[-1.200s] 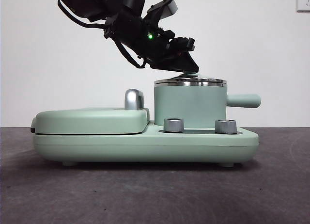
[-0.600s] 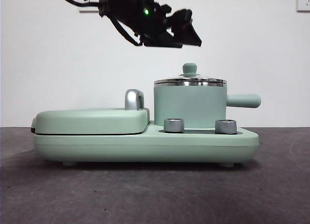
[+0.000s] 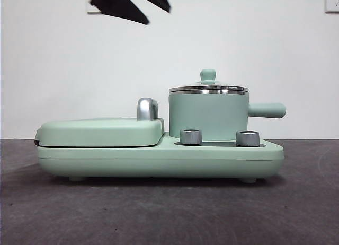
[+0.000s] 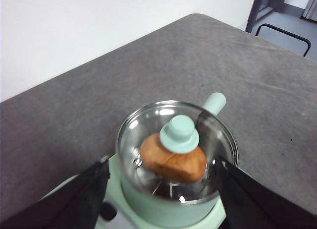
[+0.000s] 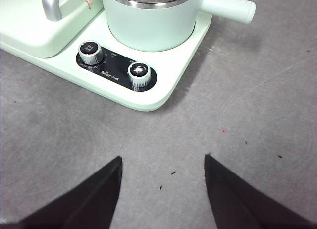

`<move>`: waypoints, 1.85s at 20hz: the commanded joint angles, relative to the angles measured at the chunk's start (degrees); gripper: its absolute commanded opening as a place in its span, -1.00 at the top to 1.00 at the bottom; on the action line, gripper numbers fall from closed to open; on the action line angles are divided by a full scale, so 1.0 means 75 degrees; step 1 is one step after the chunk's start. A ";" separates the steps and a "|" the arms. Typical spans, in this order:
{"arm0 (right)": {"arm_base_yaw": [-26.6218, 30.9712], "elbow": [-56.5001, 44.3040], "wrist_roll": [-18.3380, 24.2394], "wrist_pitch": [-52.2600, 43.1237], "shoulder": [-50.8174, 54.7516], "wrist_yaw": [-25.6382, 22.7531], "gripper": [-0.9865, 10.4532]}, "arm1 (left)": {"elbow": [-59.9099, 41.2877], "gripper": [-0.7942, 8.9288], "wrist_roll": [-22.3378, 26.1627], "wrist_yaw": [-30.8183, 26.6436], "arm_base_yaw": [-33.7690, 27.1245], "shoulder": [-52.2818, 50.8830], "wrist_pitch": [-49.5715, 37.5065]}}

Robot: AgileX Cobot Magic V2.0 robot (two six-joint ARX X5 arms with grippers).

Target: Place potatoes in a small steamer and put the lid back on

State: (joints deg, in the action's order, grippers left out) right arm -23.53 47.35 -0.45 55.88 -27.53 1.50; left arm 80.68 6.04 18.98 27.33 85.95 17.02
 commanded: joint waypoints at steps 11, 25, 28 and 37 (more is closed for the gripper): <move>-0.0038 0.0044 -0.0087 -0.0370 -0.0137 0.0096 0.38 | -0.4505 0.14 -0.1510 0.0070 -0.1183 -0.4776 0.0044; -0.0044 0.0044 -0.0082 -0.0513 -0.0501 0.0449 0.79 | -0.5237 0.83 -0.2247 0.0082 -0.1189 -0.6595 0.1865; -0.0044 0.0044 -0.0082 -0.0600 -0.0498 0.0455 0.79 | -0.5237 0.82 -0.2241 0.0070 -0.1195 -0.6636 0.1990; -0.0044 0.0044 -0.0082 -0.0650 -0.0484 0.0452 0.79 | -0.5240 0.82 -0.1970 -0.0067 -0.1195 -0.6717 0.1967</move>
State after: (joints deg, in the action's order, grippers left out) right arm -23.57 47.35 -0.47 51.59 -31.09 4.89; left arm 40.99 -9.89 18.63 18.24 35.59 32.42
